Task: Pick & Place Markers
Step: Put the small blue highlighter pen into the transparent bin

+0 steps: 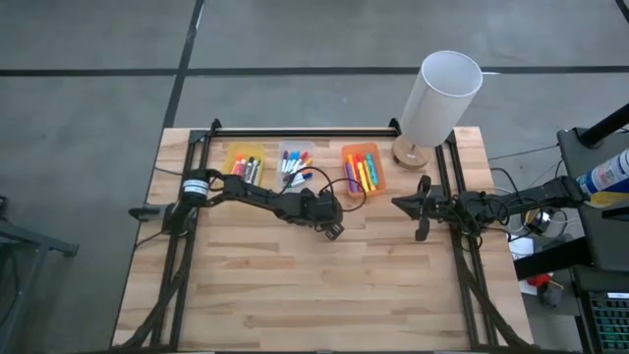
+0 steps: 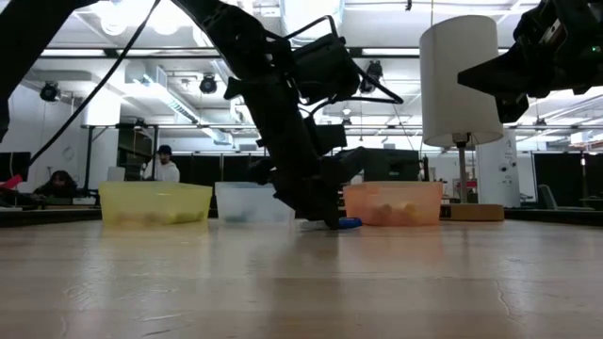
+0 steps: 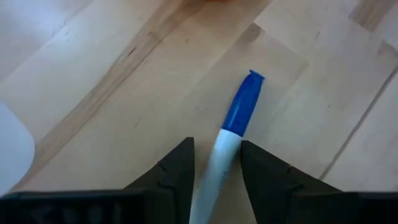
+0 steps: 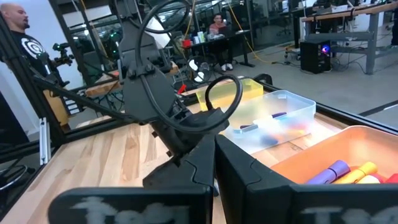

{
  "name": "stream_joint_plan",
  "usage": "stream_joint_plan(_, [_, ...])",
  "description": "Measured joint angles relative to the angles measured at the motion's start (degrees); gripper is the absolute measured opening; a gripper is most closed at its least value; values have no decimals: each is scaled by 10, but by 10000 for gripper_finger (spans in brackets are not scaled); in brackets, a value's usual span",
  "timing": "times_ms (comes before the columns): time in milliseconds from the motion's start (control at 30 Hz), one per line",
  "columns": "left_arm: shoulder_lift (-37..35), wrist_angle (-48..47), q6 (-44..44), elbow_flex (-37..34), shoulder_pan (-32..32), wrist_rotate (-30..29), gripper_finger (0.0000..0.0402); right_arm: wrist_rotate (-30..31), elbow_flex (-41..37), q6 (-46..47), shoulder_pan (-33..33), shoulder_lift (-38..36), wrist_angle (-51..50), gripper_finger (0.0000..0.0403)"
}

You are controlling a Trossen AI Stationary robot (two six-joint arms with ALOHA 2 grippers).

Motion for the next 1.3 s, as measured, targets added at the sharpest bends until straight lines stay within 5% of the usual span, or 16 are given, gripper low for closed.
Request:
stream_joint_plan(400, [-16, -18, 59, 2, -4, 19, 21, 0, 0, 0, 0, 0, 0, 9])
stream_joint_plan(833, [-44, -77, 78, 25, -5, 12, 27, 0, 0, 0, 0, 0, 0, 9])
stream_joint_plan(1300, [-152, -182, 94, 20, 46, -130, 27, 0, 0, 0, 0, -1, 0, 9])
